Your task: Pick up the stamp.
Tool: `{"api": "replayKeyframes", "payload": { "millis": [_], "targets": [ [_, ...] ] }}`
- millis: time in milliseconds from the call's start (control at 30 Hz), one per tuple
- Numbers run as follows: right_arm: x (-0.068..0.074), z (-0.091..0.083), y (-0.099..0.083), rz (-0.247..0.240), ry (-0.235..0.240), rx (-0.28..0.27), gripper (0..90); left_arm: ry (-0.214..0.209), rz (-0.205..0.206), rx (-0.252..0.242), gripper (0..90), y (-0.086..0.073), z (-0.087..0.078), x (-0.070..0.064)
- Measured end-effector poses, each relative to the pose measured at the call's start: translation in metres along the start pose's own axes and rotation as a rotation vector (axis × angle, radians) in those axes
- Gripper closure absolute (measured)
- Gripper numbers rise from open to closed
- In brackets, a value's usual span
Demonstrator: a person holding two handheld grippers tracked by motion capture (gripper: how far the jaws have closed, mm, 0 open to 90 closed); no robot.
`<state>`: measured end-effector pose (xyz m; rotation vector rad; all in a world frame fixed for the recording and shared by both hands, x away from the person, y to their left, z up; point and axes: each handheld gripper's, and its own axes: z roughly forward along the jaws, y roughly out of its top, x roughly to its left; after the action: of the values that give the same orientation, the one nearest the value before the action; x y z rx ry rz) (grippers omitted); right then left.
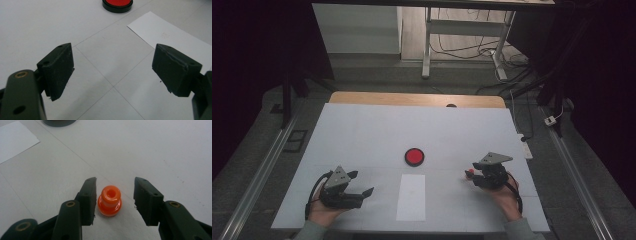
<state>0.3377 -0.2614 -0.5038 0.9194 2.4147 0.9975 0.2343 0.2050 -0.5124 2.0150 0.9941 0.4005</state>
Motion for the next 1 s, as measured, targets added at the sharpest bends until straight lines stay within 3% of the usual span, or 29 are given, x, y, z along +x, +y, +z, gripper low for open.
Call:
{"api": "replayKeyframes", "payload": {
  "millis": [400,533,1000],
  "targets": [
    [0.0006,0.0014,-0.0009,-0.008,0.002,0.007,63.9,0.000,0.000,0.001,18.1,-0.0002,0.0001,0.0002],
    [0.0015,0.0031,-0.0011,-0.012,0.021,0.012,71.1,0.000,-0.001,0.002,18.1,-0.0002,0.0003,0.0004],
    [0.0018,0.0019,-0.0007,-0.005,0.023,0.003,72.1,-0.001,0.001,0.002,18.1,-0.0001,0.0001,0.0008]
  ]
}}
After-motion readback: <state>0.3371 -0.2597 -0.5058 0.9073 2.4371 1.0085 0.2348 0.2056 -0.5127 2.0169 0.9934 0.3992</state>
